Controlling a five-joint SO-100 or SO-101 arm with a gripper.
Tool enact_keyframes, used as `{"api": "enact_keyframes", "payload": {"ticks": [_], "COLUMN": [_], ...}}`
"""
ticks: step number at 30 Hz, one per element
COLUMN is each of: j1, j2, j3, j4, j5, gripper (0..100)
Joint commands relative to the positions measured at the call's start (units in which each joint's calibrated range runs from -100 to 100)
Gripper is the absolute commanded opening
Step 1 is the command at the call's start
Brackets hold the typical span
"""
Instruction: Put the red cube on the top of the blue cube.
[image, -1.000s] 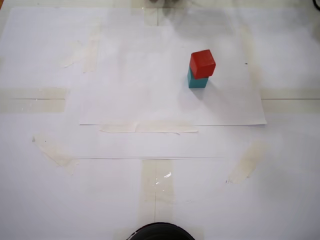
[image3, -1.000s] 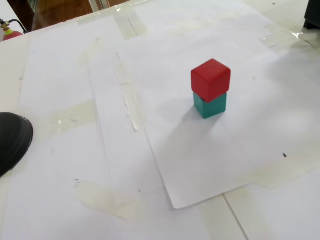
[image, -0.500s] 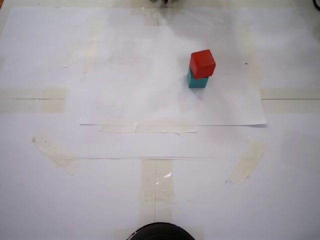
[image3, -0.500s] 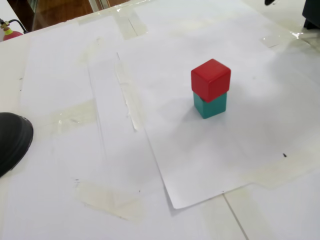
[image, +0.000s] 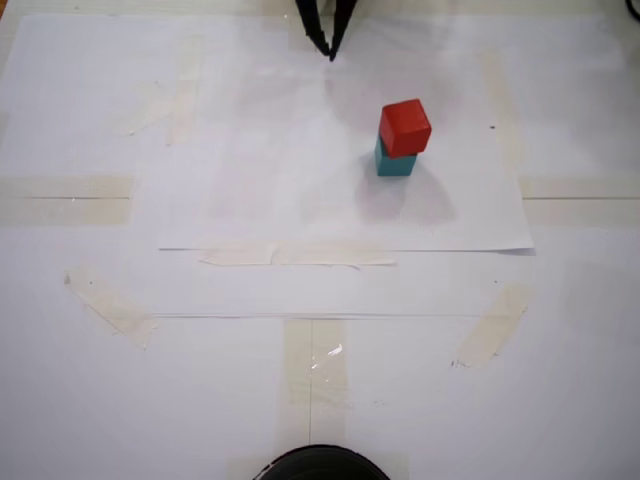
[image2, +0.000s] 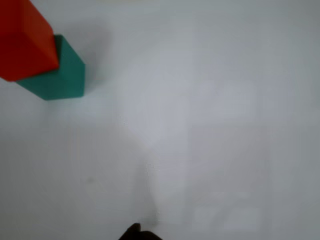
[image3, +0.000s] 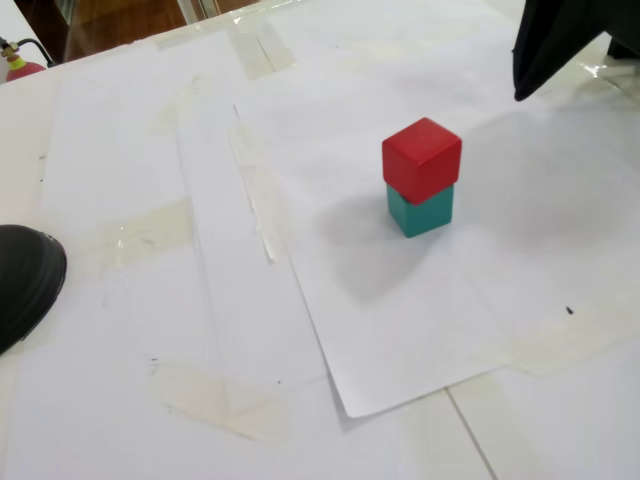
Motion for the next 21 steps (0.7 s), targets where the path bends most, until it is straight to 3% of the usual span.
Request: {"api": "enact_keyframes", "payload": {"ticks": [1,21], "j1": [-0.01,-0.46], "j2": [-0.46,-0.46], "j3": [1.80,1.98], "j4": [-2.44,-4.40], "j5": [-0.15,0.15], "gripper": [0,0]}}
